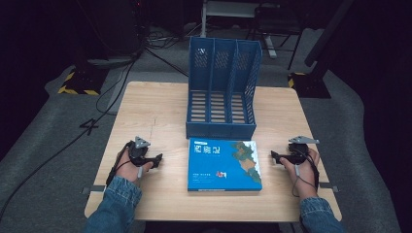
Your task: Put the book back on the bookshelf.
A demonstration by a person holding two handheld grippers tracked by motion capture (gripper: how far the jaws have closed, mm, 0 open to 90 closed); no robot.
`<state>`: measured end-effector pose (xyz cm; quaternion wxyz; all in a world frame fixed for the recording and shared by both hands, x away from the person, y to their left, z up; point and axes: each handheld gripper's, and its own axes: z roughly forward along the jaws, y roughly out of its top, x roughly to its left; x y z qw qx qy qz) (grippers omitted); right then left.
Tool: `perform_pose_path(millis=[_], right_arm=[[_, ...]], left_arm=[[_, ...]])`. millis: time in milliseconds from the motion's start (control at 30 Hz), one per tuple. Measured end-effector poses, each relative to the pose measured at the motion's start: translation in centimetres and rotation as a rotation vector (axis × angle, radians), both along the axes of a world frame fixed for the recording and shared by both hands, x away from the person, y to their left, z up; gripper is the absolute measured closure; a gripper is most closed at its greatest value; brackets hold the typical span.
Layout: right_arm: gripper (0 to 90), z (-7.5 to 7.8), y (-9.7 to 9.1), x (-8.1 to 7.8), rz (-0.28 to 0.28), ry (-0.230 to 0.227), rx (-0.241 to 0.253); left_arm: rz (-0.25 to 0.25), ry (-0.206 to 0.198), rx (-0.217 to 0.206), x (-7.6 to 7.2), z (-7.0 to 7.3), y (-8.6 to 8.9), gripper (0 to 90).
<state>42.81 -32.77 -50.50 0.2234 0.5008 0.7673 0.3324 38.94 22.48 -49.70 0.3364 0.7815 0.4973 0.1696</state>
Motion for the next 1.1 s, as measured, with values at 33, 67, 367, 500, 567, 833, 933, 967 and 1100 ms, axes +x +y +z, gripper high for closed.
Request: perform_pose_path(millis=[33, 67, 367, 500, 567, 833, 933, 967, 1100], right_arm=[[12.8, 0.0, 0.0, 0.0, 0.0, 0.0, 0.0], [12.8, 0.0, 0.0, 0.0, 0.0, 0.0, 0.0], [13.4, 0.0, 0.0, -0.1, 0.007, -0.002, 0.005], [13.5, 0.0, 0.0, -0.2, 0.011, 0.0, 0.007], [13.7, 0.0, 0.0, -0.3, 0.015, -0.001, 0.005], [15.4, 0.0, 0.1, -0.8, 0.027, -0.006, 0.004], [22.6, 0.2, 0.4, -1.3, 0.01, 0.005, 0.019], [25.0, 0.4, 0.4, -1.5, 0.025, 0.009, 0.024], [21.8, 0.4, 0.3, -2.0, 0.036, 0.001, 0.008]], left_arm=[[-0.003, -0.008, -0.012, 0.0, 0.3, 0.0, 29.4], [-0.005, -0.015, -0.017, -0.1, 0.7, 0.0, 29.5], [-0.055, -0.035, -0.128, -0.4, 3.3, -1.7, 33.0], [-0.097, -0.055, -0.168, -0.5, 3.9, -3.3, 31.4], [-0.114, -0.023, -0.222, -0.4, 4.1, -4.1, 33.5], [-0.214, -0.019, -0.254, 0.5, 4.3, -7.0, 35.6], [-0.234, -0.014, -0.26, 0.8, 4.1, -8.1, 36.1], [-0.242, -0.012, -0.254, 1.0, 4.0, -8.3, 36.1], [-0.245, 0.015, -0.244, 1.4, 3.6, -9.0, 35.9]])
